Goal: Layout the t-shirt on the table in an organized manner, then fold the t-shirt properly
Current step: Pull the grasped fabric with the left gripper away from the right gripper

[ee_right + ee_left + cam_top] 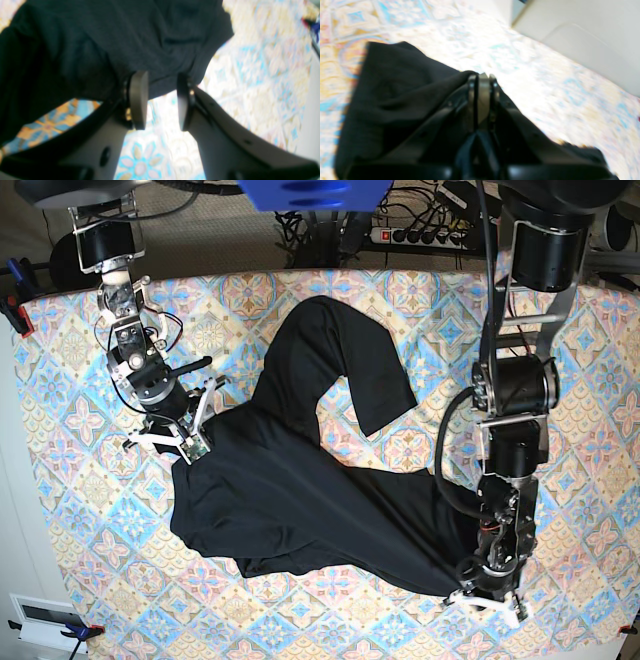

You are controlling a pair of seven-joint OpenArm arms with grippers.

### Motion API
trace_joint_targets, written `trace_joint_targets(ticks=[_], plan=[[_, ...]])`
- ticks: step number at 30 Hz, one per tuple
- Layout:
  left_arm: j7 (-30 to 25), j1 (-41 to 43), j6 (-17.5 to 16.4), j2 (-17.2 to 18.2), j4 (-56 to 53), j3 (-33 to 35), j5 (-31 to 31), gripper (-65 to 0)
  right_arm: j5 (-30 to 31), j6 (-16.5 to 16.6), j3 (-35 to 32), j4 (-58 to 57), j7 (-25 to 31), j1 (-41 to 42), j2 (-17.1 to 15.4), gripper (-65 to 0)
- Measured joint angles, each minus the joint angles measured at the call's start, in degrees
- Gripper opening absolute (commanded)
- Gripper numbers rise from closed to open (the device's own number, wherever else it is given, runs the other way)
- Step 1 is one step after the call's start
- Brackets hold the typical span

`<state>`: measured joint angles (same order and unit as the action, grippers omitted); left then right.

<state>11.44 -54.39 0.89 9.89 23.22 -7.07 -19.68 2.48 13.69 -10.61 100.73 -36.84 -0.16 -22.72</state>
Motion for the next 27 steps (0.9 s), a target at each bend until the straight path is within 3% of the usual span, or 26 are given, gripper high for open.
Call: trace_joint_targets(ticks=[3, 10, 13, 17, 21, 27], plan=[[-2.9, -0.3, 0.7, 1.7, -4.3, 0.0, 1.0, -61.1, -0.2, -0.1, 0.2, 0.2, 0.1, -0.9, 0.0, -46.2], [-3.6, 2.3, 0.3, 1.8, -1.9, 0.0, 9.8, -37.7, -0.1, 0.0, 0.2, 0.2, -0.1, -1.4, 0.0, -46.2], [1.8, 7.2, -0.2, 3.1, 4.1, 0.0, 9.9, -29.7, -0.2, 0.0, 0.1, 0.2, -0.3, -1.5, 0.0, -46.2], [8.2, 16.6, 0.5, 5.7, 15.8, -0.2, 10.2, -27.1, -0.3, 0.0, 0.1, 0.2, -0.2, -1.4, 0.0, -46.2], [9.8, 23.8, -0.1, 7.3, 25.1, 0.0, 9.9, -27.1, -0.2, 0.0, -0.1, 0.2, -0.3, -1.6, 0.0, -46.2], [10.2, 26.3, -3.7, 7.9, 25.0, 0.0, 10.0, -27.1, -0.3, 0.0, -0.1, 0.2, -0.3, -1.6, 0.0, -46.2]])
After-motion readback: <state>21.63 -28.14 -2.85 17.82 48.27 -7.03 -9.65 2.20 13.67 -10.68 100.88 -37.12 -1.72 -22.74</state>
